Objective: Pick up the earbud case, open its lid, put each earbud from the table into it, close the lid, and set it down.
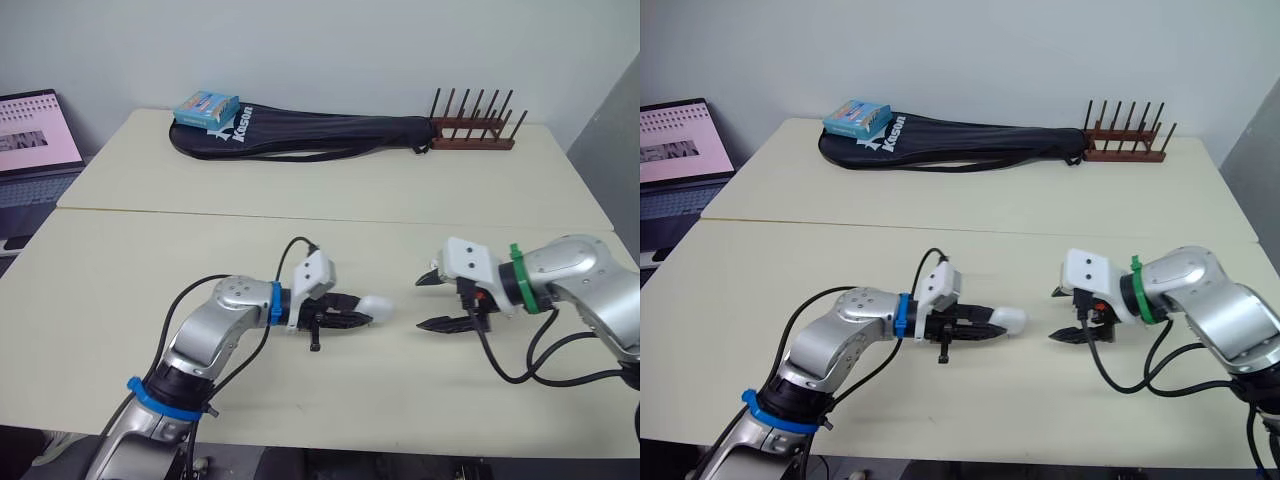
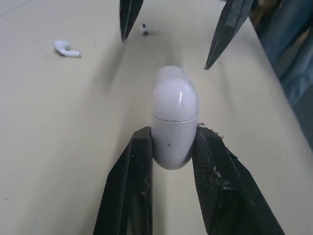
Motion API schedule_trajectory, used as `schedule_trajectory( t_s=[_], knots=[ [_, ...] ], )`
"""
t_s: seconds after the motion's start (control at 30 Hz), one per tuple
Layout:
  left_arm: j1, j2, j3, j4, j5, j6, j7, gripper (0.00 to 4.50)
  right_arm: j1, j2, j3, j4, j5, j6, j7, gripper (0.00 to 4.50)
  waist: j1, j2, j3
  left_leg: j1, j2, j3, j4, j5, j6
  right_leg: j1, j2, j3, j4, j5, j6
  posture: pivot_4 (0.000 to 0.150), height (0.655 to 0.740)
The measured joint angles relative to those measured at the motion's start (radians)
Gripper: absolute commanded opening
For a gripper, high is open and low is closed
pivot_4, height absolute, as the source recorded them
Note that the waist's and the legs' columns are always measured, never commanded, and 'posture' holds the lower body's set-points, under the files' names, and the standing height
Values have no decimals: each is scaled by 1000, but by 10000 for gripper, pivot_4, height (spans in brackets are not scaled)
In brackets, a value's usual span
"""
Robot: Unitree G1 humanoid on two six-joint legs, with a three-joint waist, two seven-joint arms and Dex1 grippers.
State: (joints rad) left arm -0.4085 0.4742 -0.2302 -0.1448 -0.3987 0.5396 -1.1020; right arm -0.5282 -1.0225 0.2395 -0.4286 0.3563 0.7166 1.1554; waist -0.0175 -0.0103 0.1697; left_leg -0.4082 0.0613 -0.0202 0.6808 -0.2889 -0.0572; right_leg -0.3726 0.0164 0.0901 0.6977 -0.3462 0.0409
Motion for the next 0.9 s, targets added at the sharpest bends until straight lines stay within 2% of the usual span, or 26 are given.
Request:
schedule_trajectory(
  t_s=[0.1,0.27,0.67,0.9],
  knots=[
    [52,-17,51,4,-45,-15,1,7708,48,1,-70,-21,28,-55,11,38123,0,0,0,0,0,0,0,0,0,0,0,0,0,0,0,1500,7274],
    [110,-46,65,-7,-68,-52,2,7708,55,41,-120,-106,107,-26,-7,38123,0,0,0,0,0,0,0,0,0,1,0,0,0,0,0,1500,7274],
    [108,-78,18,-37,-60,-134,-6,7708,-39,162,5,-103,74,41,-96,38123,-5,0,0,0,0,0,0,0,0,1,0,0,0,0,0,1500,7274],
    [110,-62,1,-41,-49,-153,-8,7708,-49,177,43,-58,39,31,-106,38123,-8,0,0,0,0,0,0,0,0,1,0,0,1,0,0,1500,7274]
  ],
)
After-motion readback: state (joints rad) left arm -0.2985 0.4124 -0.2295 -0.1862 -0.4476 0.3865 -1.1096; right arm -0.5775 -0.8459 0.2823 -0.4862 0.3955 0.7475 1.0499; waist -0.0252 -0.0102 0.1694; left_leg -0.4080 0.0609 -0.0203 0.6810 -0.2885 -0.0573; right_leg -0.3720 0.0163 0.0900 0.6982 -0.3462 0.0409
